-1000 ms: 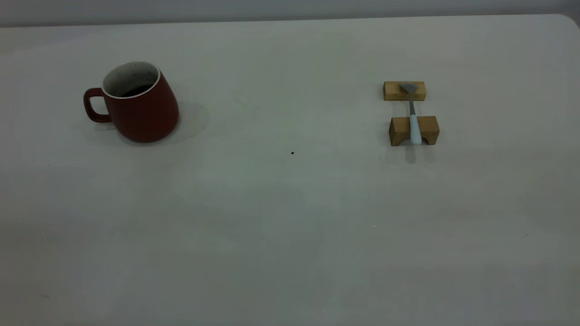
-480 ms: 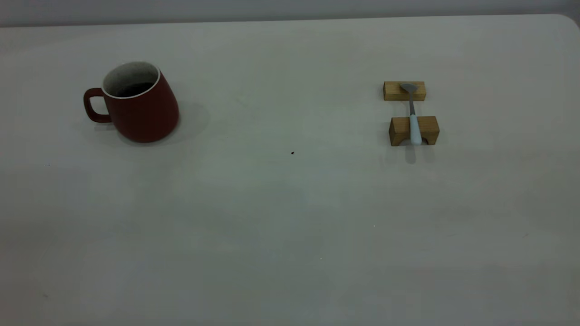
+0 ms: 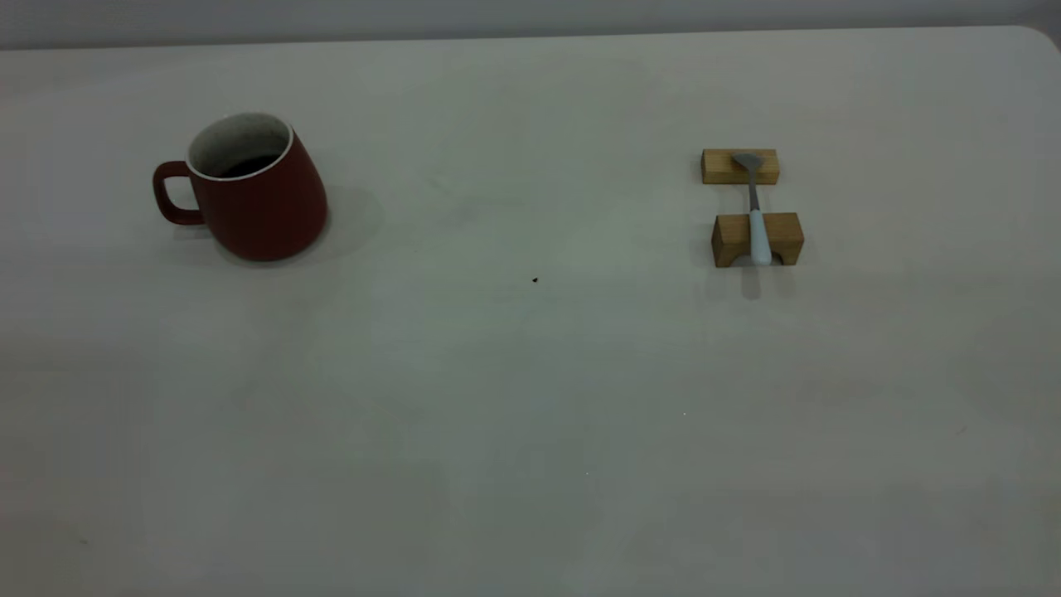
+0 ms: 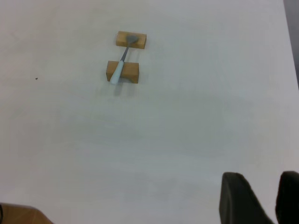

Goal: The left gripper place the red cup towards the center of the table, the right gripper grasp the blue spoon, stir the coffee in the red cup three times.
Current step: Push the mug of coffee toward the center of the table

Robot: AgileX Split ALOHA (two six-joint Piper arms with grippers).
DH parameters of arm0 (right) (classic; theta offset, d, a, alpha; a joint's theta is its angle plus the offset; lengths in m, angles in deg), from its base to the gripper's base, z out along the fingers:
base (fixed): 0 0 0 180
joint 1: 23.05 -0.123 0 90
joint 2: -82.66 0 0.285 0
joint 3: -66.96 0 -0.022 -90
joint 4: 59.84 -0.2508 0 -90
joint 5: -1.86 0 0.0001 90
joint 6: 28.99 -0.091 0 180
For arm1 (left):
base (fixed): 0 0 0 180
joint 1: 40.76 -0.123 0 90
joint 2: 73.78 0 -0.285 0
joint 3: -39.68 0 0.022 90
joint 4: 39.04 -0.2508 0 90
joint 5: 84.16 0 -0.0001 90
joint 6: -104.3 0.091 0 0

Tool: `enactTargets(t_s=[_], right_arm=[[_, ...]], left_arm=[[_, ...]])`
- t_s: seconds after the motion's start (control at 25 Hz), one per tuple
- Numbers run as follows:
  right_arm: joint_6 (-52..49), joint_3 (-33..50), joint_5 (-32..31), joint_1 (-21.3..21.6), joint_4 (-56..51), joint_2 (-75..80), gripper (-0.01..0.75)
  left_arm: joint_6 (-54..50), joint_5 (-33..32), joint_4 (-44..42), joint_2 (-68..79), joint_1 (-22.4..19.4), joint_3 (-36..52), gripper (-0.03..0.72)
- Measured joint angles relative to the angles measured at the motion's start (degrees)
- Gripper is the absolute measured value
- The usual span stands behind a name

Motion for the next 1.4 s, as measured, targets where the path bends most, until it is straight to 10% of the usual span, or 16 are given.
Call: enactTargets(t_s=[0.48, 0.88, 1.4], right_arm=[[0.00, 0.00, 0.00, 0.00, 0.00, 0.00, 0.241], [0.00, 0.00, 0.00, 0.00, 0.00, 0.00, 0.241], [0.00, 0.00, 0.00, 0.00, 0.00, 0.00, 0.241]], left_arm=[[13.81, 8.41, 0.94, 40.62, 0.00, -12.87, 0.364], [33.31, 14.88, 1.08, 64.91, 0.00, -25.36, 0.661], [47.96, 16.04, 0.58, 94.09, 0.00, -42.37, 0.662]])
